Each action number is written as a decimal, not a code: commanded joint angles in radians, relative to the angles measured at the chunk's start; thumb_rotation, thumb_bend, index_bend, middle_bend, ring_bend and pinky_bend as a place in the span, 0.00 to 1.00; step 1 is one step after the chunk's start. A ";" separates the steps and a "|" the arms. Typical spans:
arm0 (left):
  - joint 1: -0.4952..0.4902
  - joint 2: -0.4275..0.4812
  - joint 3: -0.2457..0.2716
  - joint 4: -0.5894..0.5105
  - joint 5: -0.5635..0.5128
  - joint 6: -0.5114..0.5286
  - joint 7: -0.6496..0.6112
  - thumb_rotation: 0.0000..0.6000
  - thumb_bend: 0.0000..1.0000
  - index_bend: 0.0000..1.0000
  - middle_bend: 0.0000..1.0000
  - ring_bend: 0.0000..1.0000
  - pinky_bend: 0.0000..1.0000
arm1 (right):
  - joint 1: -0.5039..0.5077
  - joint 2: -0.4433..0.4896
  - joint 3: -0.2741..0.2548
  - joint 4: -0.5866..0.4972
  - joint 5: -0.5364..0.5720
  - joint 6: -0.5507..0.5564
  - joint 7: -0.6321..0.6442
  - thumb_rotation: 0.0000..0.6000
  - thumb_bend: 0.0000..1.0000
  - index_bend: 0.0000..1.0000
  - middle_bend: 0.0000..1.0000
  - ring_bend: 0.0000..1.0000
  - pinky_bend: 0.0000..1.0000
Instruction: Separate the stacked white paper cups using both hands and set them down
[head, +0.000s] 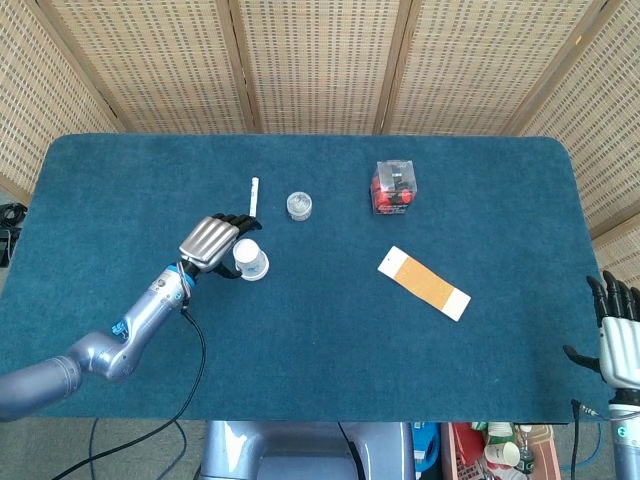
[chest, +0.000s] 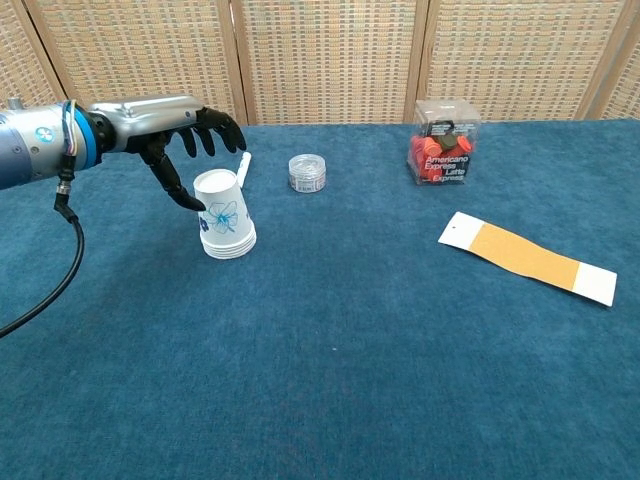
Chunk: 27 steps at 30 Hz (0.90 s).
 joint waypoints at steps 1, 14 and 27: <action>-0.020 -0.031 0.007 0.040 -0.013 -0.003 0.012 1.00 0.07 0.27 0.28 0.30 0.32 | 0.001 -0.001 0.001 0.003 0.003 -0.003 0.001 1.00 0.00 0.00 0.00 0.00 0.00; -0.033 -0.081 0.030 0.126 -0.019 0.023 -0.026 1.00 0.07 0.46 0.45 0.45 0.44 | 0.003 -0.003 0.004 0.007 0.013 -0.006 0.004 1.00 0.00 0.00 0.00 0.00 0.00; 0.072 0.034 -0.036 -0.082 -0.026 0.084 -0.488 1.00 0.10 0.50 0.48 0.48 0.45 | 0.008 -0.004 -0.008 -0.002 -0.011 -0.007 -0.005 1.00 0.00 0.00 0.00 0.00 0.00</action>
